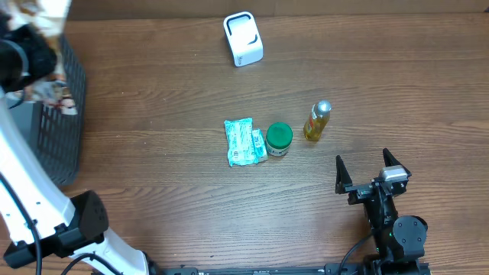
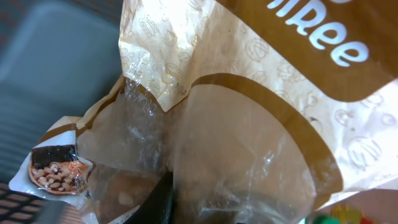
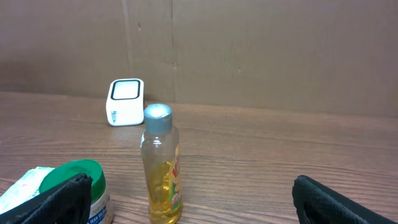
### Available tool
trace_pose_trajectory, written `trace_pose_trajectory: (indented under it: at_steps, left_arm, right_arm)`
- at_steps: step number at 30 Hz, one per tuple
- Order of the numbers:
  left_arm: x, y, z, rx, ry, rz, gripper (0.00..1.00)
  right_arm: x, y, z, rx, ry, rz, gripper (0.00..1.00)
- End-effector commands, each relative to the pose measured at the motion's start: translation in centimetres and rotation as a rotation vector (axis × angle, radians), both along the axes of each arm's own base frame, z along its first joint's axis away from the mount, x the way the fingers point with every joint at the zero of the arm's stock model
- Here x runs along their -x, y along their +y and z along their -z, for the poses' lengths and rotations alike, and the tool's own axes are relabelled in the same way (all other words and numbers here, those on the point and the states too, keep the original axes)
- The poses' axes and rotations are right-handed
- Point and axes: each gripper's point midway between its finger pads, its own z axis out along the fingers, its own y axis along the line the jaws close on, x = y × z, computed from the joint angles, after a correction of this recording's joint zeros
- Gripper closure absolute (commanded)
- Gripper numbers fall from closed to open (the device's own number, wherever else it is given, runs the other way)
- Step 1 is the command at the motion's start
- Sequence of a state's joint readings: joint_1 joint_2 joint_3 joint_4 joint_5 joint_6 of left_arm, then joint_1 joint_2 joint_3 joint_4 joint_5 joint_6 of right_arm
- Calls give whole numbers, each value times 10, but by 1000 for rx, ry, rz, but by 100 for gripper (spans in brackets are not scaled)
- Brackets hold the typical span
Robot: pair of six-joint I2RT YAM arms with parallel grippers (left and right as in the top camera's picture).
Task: Scan the item barcode
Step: 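Carry the snack bag to the table left of the wipes pack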
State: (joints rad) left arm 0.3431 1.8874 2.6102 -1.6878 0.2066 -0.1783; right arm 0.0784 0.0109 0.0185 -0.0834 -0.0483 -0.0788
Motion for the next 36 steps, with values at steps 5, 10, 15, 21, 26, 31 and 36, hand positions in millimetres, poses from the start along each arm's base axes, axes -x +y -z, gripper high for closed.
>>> trace_pose_trajectory:
  at_steps: [5, 10, 15, 21, 26, 31, 36]
  left_arm:
    - [-13, -78, 37, 100, 117, 182, 96]
    - [-12, -124, 67, 151, 211, 298, 96]
    - [-8, -156, 106, 173, 326, 337, 96]
    - [-1, -185, 175, 196, 475, 305, 96]
    - [9, -179, 231, 117, 574, 117, 96]
    - [27, -170, 286, 7, 615, -141, 96]
    - [32, -183, 321, -5, 579, -196, 96]
  right_arm:
    - [0, -1, 3, 1, 0, 2, 0]
    - [0, -1, 3, 1, 0, 2, 0]
    - [0, -1, 3, 1, 0, 2, 0]
    - [0, -1, 3, 1, 0, 2, 0]
    - [0, -1, 3, 1, 0, 2, 0]
    - [0, -1, 3, 1, 0, 2, 0]
    - [0, -1, 3, 1, 0, 2, 0]
